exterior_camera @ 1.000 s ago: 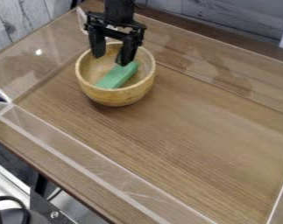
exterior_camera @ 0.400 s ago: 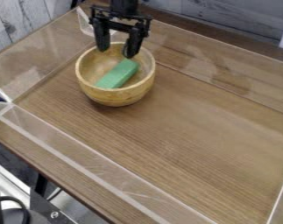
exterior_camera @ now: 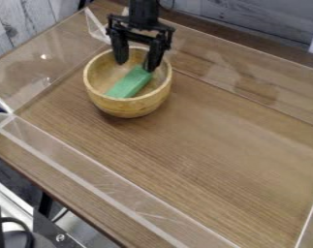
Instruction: Remove the green block from inside the brown bowl and put it on the table
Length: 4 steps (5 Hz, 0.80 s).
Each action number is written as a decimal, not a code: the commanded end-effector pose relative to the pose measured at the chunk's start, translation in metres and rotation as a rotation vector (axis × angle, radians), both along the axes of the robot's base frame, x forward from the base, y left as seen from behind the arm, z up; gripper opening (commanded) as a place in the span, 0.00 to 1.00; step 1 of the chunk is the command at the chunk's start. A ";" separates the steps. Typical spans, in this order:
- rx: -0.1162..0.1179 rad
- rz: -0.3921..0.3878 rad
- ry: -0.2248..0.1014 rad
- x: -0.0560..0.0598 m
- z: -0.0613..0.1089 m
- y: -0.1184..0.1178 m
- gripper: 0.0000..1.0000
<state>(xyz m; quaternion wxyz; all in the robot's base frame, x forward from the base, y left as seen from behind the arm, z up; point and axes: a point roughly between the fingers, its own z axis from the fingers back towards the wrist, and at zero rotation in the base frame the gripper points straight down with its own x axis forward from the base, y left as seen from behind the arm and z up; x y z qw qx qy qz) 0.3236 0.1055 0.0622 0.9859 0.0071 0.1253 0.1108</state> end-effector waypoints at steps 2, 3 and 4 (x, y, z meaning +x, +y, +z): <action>0.041 0.022 -0.051 0.000 -0.003 0.002 1.00; 0.039 0.045 -0.030 -0.006 -0.012 0.003 0.00; -0.003 0.038 -0.060 -0.008 -0.004 0.007 0.00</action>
